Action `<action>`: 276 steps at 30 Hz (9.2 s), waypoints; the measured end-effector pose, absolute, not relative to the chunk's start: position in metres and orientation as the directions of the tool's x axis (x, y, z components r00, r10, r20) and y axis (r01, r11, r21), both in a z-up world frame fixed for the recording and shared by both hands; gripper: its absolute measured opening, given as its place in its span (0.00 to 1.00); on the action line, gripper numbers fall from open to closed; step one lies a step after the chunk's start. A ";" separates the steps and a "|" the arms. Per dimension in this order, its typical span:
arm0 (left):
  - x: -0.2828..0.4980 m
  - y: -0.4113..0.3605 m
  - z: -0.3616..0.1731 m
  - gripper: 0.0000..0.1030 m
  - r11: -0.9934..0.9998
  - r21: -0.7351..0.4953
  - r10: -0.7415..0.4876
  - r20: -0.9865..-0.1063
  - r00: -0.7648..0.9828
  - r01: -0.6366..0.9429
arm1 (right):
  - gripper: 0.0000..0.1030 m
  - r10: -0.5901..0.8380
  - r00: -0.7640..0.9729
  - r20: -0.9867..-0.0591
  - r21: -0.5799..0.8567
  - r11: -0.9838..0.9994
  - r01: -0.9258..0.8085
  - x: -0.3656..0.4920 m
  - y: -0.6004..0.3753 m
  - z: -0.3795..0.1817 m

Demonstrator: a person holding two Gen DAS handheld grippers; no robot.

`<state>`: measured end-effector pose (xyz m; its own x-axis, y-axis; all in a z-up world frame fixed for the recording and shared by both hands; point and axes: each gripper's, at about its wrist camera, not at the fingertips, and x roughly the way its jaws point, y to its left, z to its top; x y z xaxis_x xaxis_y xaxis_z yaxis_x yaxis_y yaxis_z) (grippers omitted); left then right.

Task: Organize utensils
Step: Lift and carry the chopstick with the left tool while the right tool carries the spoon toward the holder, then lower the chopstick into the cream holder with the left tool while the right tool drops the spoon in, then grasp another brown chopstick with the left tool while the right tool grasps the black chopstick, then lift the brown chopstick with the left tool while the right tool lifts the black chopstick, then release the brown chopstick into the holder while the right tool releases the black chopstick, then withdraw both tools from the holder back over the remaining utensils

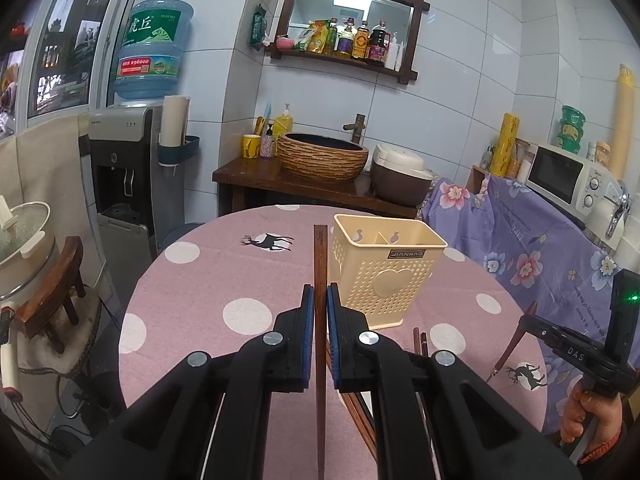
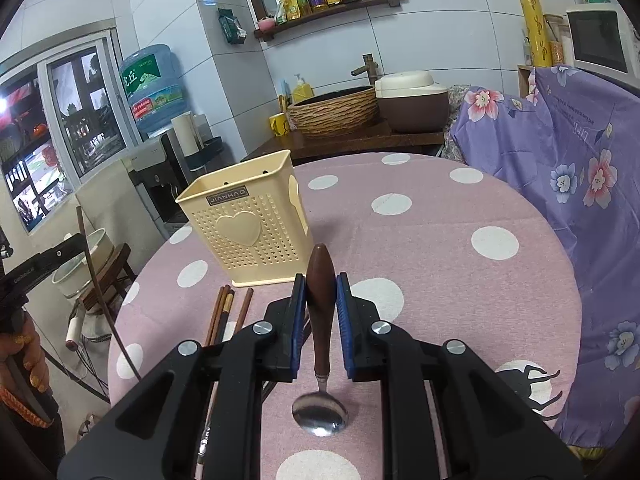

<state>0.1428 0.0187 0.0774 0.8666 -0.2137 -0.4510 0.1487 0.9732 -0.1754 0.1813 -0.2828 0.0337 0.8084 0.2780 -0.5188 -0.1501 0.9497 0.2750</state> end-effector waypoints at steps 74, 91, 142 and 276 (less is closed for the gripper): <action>0.157 -0.016 -0.007 0.61 0.992 -0.059 -0.126 -0.654 0.746 0.115 | 0.66 0.076 0.714 -0.696 0.047 0.997 -0.060 0.192 -0.215 -0.035; 0.151 -0.046 -0.048 0.55 0.984 0.025 -0.099 -0.747 0.657 0.176 | 0.72 0.038 0.615 -0.788 -0.025 0.995 -0.095 0.181 -0.184 -0.071; 0.246 -0.023 -0.066 0.27 0.999 -0.012 -0.032 -0.788 0.615 0.037 | 0.21 0.023 0.588 -0.808 0.031 1.000 0.003 0.292 -0.219 -0.073; 0.151 0.020 -0.014 0.92 0.999 -0.019 0.015 -0.575 0.818 -0.031 | 0.72 0.157 0.779 -0.607 0.081 0.987 -0.135 0.191 -0.201 -0.017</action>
<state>0.1510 0.0201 -0.0137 0.8183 0.0145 -0.5746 -0.0313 0.9993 -0.0194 0.1911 -0.2007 -0.0169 0.7788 0.1566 -0.6075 -0.1351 0.9875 0.0813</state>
